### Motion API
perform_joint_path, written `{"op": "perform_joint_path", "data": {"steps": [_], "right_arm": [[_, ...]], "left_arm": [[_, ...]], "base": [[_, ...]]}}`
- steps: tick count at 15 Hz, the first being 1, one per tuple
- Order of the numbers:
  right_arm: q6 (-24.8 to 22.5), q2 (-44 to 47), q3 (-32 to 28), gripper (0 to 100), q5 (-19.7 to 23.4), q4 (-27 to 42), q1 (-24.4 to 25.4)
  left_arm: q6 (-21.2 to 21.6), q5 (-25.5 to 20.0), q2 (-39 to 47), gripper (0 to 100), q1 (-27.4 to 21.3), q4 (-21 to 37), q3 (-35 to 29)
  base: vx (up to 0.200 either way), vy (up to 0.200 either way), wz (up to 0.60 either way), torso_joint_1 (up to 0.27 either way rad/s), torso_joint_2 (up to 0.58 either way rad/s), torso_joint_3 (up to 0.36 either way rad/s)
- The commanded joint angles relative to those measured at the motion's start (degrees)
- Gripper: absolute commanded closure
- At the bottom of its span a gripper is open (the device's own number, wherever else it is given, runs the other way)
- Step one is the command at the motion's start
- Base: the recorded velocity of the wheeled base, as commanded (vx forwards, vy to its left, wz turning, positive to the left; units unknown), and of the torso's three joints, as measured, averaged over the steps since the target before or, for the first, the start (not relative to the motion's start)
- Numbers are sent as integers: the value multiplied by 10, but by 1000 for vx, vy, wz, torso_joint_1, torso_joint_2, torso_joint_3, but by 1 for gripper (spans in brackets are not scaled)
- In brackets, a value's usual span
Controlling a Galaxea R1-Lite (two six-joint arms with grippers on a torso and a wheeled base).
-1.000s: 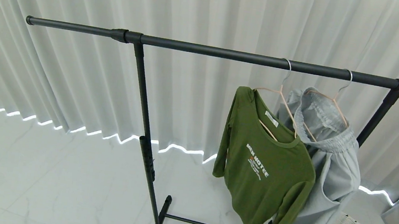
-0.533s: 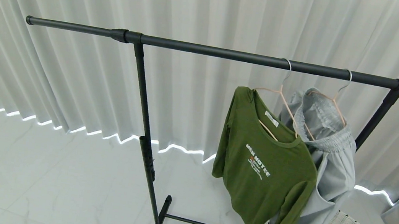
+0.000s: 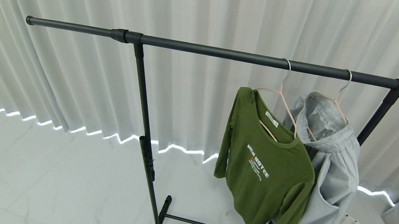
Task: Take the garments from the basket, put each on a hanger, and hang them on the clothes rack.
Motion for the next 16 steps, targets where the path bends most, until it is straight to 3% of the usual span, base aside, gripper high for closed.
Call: {"op": "perform_joint_path", "data": {"steps": [1,2,3,5,9,12,16], "right_arm": [[-4,10,0,0,0,0,-65],[-10,5,0,0,0,0,-119],[-3,-3,0,0,0,0,-137],[4,-3,0,0,2,1,-135],[6,-56,0,0,3,2,-41],[32,-59,0,0,0,2,-43],[32,-59,0,0,0,2,-43]], "left_arm": [[-1,1,0,0,0,0,1],[-1,1,0,0,0,0,0],[-1,1,0,0,0,0,1],[-1,1,0,0,0,0,1],[-1,1,0,0,0,0,1],[-1,1,0,0,0,0,1],[-1,1,0,0,0,0,1]], "base": [[0,0,0,0,0,0],[0,0,0,0,0,0],[0,0,0,0,0,0],[0,0,0,0,0,0],[0,0,0,0,0,0],[0,0,0,0,0,0],[0,0,0,0,0,0]]}}
